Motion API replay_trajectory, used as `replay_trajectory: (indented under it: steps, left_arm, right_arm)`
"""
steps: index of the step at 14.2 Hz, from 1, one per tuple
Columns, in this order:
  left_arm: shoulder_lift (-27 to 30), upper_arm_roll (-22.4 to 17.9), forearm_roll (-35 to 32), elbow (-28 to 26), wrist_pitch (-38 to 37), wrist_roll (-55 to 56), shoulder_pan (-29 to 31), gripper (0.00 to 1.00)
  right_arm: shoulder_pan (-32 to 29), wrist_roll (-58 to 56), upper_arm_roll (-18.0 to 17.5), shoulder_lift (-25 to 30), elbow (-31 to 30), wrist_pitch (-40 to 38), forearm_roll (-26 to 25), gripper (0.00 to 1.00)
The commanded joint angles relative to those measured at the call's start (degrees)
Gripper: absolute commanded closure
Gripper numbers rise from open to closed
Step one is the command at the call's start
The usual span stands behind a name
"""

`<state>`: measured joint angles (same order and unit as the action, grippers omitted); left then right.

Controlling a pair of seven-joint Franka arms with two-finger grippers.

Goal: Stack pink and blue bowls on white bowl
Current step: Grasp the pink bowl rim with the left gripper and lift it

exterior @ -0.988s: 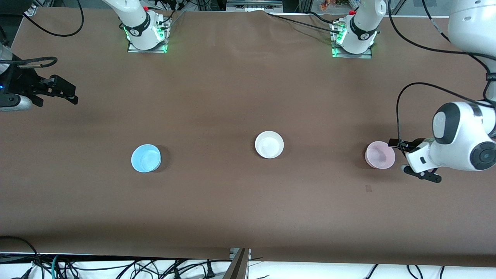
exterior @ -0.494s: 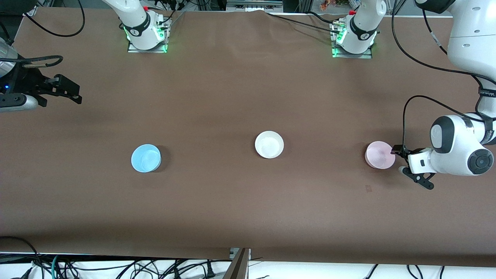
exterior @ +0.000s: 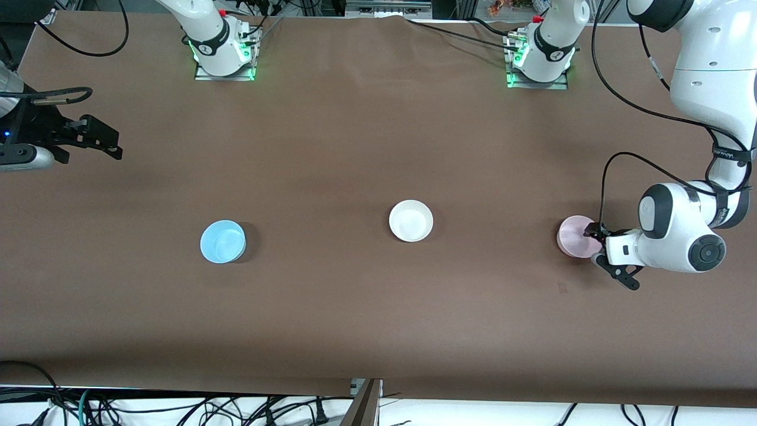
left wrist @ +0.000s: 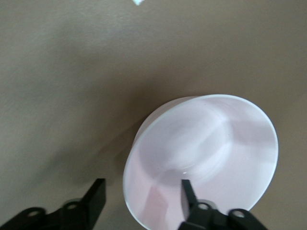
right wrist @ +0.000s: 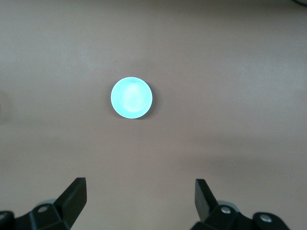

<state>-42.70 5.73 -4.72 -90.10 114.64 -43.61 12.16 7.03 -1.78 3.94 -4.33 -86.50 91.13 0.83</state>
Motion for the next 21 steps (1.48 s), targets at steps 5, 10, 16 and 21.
replay_trajectory:
  steps: [5,10,16,21]
  left_arm:
    - [-1.24,-0.11,-0.11,2.12,0.24,-3.67,-0.38,1.00]
    - [0.33,0.76,-0.03,2.39,-0.81,-5.51,-0.30,1.00]
    - [2.89,10.07,0.06,8.35,-11.70,0.69,-0.47,1.00]
    - [2.63,20.54,-0.03,9.51,-13.12,32.47,-4.67,1.00]
  right_arm:
    - [0.27,0.11,-0.25,-2.70,1.42,0.36,-3.12,0.00]
    - [0.00,-0.07,0.01,-2.09,1.51,-0.08,-2.16,0.00]
    - [-0.26,-0.33,0.63,-2.09,1.51,-1.05,0.57,0.00]
    - [-0.26,-0.50,0.54,-2.17,1.51,-2.71,0.57,0.00]
